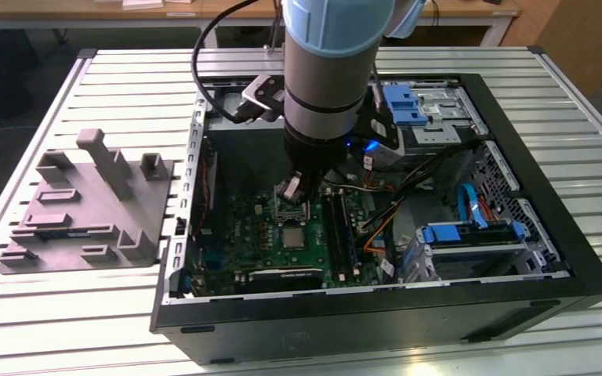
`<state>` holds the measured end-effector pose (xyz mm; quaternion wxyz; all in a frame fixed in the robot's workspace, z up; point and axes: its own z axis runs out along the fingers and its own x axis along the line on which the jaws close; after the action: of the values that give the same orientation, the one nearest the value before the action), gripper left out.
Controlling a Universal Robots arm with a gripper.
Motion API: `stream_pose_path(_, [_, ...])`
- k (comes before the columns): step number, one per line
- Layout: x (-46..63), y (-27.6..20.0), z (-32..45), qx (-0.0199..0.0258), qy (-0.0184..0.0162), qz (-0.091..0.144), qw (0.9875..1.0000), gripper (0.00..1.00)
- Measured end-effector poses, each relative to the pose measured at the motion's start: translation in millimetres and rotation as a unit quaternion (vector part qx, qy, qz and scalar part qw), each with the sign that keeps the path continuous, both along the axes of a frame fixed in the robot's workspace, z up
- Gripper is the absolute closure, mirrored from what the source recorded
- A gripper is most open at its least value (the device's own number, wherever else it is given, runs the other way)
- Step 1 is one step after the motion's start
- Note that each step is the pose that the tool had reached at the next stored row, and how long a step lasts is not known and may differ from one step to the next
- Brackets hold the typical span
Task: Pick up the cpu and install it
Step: 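Close the cpu cover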
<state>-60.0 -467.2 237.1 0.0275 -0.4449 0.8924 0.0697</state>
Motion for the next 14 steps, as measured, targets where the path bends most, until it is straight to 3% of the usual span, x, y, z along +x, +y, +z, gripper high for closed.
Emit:
stream_pose_path(4, [2.9, 1.0, -3.2, 0.0009, -0.0006, 0.000, 1.0000, 0.89])
stream_pose_path(14, [7.8, 9.3, -10.5, 0.0046, -0.0007, 0.000, 1.0000, 0.89])
